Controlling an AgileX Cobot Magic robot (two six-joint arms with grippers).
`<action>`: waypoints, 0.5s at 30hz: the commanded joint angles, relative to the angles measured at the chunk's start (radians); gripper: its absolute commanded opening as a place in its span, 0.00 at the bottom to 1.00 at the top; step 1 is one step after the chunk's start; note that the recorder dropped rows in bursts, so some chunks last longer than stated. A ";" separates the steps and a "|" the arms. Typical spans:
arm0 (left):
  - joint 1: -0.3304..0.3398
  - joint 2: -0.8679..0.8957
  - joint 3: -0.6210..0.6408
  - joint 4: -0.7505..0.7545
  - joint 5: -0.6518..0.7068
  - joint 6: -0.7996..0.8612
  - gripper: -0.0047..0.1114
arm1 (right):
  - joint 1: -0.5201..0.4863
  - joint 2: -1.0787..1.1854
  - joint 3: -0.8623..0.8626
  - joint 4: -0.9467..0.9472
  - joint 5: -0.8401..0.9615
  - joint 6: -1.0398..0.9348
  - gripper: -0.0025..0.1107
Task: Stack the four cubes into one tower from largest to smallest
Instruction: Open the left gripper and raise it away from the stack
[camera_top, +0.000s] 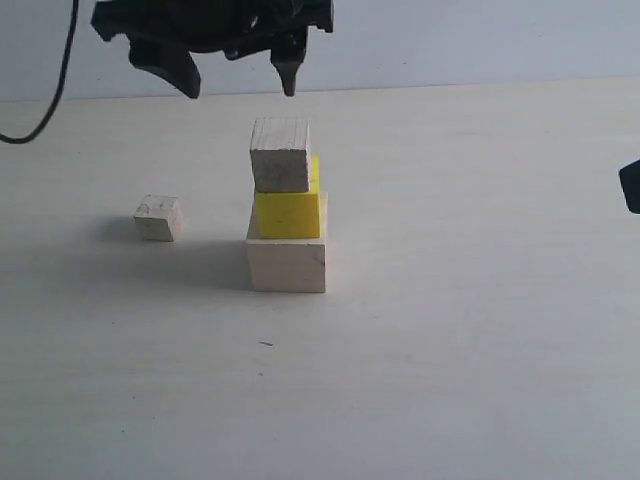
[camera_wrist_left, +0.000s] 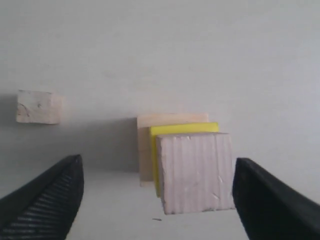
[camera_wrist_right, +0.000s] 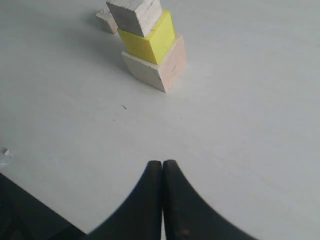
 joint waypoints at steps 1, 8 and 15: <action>-0.005 -0.050 -0.005 0.081 0.012 -0.005 0.71 | 0.004 -0.005 0.002 -0.002 -0.002 -0.002 0.02; 0.018 -0.074 0.000 0.164 0.012 0.038 0.71 | 0.004 -0.005 0.002 -0.002 -0.002 -0.002 0.02; 0.092 -0.076 0.000 0.179 0.012 0.164 0.71 | 0.004 -0.005 0.002 -0.006 0.008 -0.010 0.02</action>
